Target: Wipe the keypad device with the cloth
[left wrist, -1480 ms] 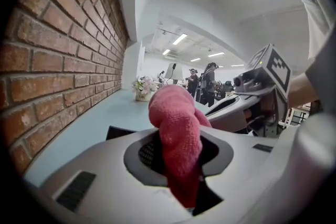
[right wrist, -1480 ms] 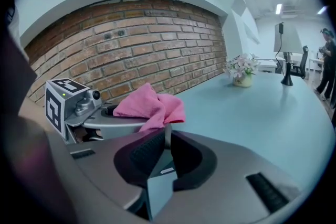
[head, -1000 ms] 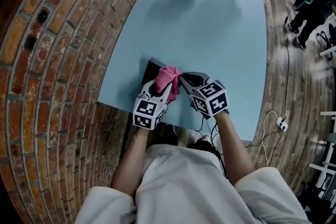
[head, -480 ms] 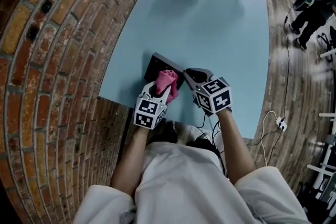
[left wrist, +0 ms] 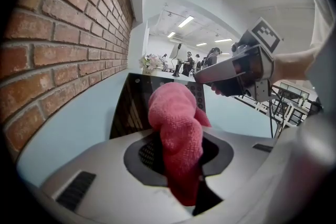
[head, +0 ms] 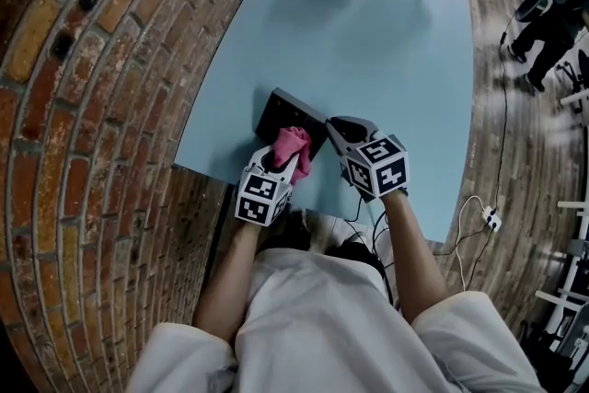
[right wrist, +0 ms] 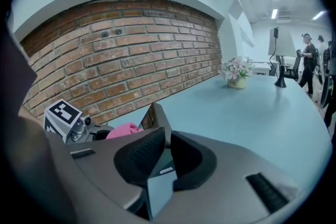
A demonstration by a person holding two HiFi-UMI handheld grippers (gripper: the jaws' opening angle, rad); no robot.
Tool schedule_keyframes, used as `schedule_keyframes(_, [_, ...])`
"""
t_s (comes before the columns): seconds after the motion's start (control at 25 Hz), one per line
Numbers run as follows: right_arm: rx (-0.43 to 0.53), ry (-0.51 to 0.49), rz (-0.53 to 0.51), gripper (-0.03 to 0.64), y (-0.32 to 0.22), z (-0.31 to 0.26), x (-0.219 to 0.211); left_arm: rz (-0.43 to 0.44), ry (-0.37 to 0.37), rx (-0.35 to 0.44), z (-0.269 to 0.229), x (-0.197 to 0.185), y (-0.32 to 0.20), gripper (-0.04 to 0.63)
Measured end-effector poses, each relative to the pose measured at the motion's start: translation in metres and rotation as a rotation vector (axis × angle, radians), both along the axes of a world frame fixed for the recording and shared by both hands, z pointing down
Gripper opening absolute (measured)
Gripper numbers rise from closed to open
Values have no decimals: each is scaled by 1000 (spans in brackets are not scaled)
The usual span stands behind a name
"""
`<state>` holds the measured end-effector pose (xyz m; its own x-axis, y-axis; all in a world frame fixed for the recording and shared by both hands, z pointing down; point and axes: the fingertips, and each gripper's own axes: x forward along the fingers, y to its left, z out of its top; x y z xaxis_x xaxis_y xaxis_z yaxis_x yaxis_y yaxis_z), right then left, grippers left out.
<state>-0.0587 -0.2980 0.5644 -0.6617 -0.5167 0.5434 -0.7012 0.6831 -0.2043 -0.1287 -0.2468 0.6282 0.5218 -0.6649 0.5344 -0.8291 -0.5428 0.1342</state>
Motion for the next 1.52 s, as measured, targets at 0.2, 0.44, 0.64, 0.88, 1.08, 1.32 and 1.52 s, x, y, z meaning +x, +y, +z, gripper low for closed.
schedule_keyframes(0.2, [4,6,2,44,0,0,0,-2,-1,-27,7,-3,6,140])
schedule_keyframes(0.44, [13,10,1,46,0,0,0,-5,-2,-55,15,-6,12,140])
schedule_keyframes(0.64, [21,26,3,46,-1,0,0,-17,62,-108,17,-11,18,141])
schedule_keyframes(0.88, [21,-8,23,41,-1,-6,6,-44,93,6,-38,-5,8,140])
schedule_keyframes(1.08, [8,-45,40,41,10,-19,24,-39,99,116,-92,14,-17,140])
schedule_keyframes(1.32, [-1,-23,34,41,34,-23,51,44,31,147,-100,53,-31,140])
schedule_keyframes(1.52, [-7,-9,23,41,44,-21,62,45,-50,76,-63,60,-33,141])
